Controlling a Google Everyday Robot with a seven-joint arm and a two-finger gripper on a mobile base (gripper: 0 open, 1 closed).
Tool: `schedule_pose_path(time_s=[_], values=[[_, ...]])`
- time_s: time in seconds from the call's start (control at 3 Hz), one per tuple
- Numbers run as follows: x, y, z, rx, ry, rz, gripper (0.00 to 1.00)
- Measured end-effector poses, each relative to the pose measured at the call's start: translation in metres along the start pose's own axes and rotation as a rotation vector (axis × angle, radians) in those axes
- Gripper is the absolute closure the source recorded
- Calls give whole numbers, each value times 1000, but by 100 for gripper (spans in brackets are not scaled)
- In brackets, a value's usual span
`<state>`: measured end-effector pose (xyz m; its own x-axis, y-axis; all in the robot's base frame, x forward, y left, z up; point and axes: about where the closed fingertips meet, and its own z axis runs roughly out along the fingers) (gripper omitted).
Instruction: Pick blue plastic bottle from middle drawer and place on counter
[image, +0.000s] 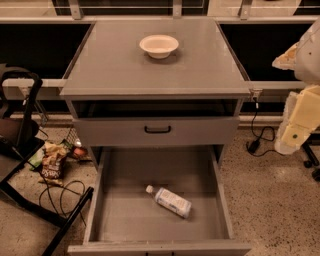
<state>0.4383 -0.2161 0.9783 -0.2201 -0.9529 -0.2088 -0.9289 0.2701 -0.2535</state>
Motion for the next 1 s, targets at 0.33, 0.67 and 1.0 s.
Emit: schedule_pose_path(time_s=[0.33, 0.67, 1.0], values=[[0, 0, 0, 0, 0, 0, 0], [-4, -14, -8, 32, 23, 5, 0], [-4, -26, 30, 19, 34, 31, 0]])
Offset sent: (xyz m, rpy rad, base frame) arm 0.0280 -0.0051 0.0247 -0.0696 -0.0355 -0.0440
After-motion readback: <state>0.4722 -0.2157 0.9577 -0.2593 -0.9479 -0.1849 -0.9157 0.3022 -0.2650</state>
